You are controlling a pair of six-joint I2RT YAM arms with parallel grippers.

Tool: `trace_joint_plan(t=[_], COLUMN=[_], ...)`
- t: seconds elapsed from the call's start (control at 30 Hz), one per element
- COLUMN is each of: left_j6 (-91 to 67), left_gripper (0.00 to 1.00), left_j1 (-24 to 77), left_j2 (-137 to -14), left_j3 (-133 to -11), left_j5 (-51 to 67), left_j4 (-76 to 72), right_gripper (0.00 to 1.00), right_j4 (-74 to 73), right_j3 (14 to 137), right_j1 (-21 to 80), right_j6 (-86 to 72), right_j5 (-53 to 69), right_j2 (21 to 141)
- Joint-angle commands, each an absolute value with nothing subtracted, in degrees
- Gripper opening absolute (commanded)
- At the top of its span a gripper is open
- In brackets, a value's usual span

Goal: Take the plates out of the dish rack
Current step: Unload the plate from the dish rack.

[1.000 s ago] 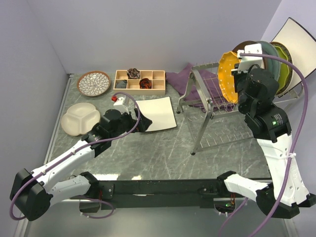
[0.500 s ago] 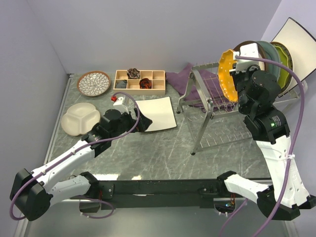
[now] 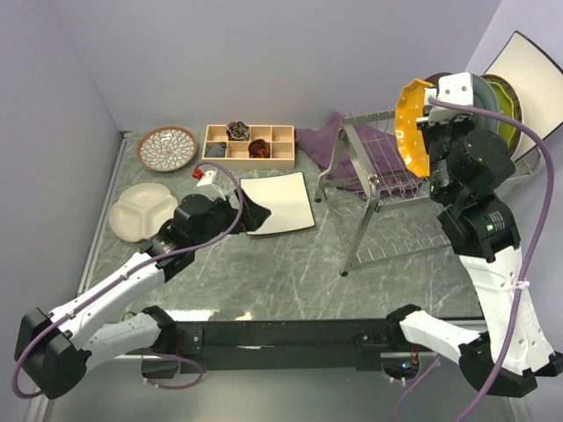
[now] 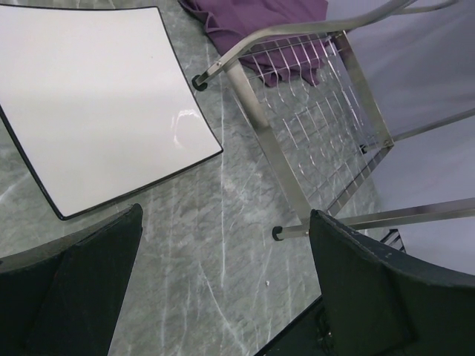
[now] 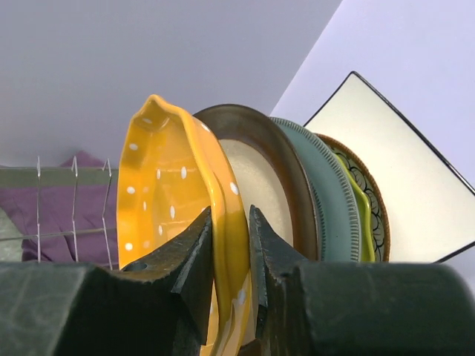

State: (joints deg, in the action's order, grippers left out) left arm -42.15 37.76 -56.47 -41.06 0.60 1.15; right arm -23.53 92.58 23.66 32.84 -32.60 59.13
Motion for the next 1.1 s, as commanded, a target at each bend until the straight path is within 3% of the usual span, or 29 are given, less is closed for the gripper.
trace_joint_plan(t=[0.0,0.5,1.07], left_j6=[-43.42,-44.03,-43.94], left_gripper=[1.00,1.00,0.99], left_j1=[37.97,37.97,37.88], left_j2=[-54.67,-55.63,-65.03], left_j3=[-44.03,-55.71,-71.09], left_j5=[0.79,4.83,11.59], left_j4=[-1.05,-0.18,-4.56], right_gripper=[0.00,0.00,0.00], right_j4=[-11.42,-16.79,-22.41], right_j3=[95.36,105.82,122.15], right_j1=[24.17,24.26,24.17], right_j6=[33.14,29.27,24.97], right_j5=[-31.56,-32.25,-33.66], right_j2=[57.22,62.67,72.07])
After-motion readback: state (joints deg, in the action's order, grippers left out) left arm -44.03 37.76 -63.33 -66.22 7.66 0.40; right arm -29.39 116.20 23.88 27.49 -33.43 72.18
